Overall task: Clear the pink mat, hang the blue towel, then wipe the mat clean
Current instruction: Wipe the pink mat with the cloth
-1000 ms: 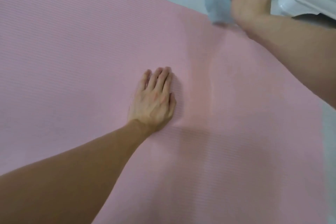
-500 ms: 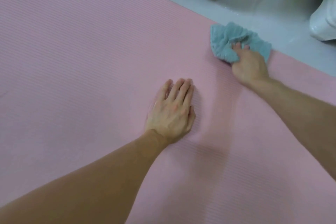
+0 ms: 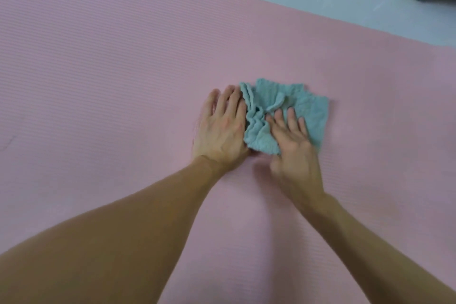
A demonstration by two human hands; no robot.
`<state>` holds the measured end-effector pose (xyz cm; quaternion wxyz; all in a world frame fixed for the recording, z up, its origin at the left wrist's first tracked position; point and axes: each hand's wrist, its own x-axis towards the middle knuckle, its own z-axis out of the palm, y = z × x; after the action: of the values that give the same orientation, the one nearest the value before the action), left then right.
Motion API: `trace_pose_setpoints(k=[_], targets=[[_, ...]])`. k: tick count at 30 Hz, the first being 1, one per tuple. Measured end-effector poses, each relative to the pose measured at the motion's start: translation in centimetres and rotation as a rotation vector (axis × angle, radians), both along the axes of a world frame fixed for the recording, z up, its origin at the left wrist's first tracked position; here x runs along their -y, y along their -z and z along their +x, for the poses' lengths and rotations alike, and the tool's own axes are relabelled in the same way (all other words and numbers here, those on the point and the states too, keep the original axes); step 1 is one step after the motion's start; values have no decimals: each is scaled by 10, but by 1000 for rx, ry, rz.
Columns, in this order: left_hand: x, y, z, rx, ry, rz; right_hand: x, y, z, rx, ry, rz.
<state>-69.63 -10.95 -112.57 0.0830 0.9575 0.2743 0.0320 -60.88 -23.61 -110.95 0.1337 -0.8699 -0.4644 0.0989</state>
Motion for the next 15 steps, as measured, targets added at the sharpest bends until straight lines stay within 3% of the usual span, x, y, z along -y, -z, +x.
trace_pose_setpoints(k=[7, 15], targets=[[-1, -1, 0, -72, -16, -8, 58, 1, -75, 6, -45, 13], [3, -2, -1, -89, -2, -39, 62, 7, -68, 35, -133, -55]])
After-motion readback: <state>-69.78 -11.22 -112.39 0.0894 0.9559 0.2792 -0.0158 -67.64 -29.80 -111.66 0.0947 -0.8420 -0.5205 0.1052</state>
